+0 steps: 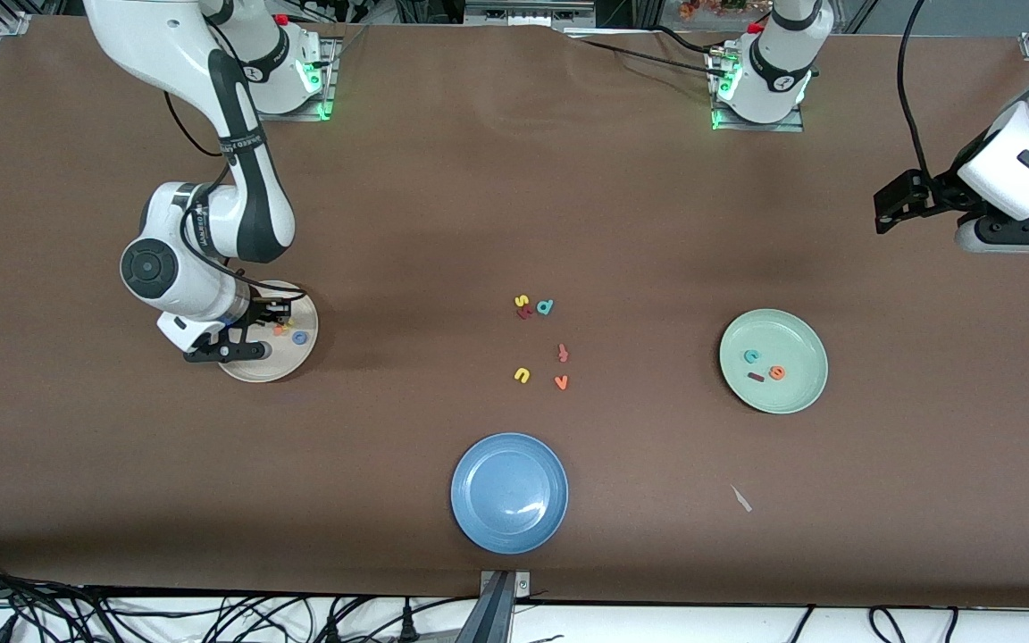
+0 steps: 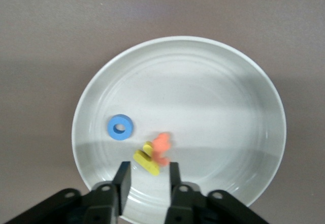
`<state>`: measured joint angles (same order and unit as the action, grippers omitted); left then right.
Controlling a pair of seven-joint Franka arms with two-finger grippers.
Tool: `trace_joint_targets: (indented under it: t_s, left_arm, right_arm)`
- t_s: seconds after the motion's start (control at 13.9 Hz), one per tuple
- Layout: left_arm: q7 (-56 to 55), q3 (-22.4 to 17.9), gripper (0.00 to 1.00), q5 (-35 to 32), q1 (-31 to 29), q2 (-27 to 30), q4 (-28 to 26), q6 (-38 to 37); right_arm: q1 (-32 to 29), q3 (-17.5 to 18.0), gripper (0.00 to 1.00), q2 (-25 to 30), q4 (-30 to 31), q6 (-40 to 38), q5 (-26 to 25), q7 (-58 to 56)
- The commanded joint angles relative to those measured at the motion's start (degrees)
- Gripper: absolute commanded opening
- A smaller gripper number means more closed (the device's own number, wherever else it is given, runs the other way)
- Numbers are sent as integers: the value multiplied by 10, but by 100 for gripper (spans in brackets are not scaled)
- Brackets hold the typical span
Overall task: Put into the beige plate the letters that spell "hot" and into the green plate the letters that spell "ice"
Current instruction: 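Place the orange t on the cream plate with the right gripper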
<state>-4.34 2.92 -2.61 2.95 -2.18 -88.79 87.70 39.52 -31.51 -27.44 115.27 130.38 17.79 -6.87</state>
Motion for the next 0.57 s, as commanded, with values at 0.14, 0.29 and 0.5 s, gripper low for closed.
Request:
trace_joint_targets:
  t_s: [0.14,0.29,0.5]
  left_arm:
    - [-3,1,100,8,0,9,2,-4]
    - [-4,1,100,8,1,8,2,-3]
    - [-4,1,100,9,0,9,2,-9]
  right_arm:
    - [9,0,100,3,-111,-145,8,58]
    - [10,1,100,2,-145,-178,9,84]
    - [11,2,100,3,-181,-225,9,142]
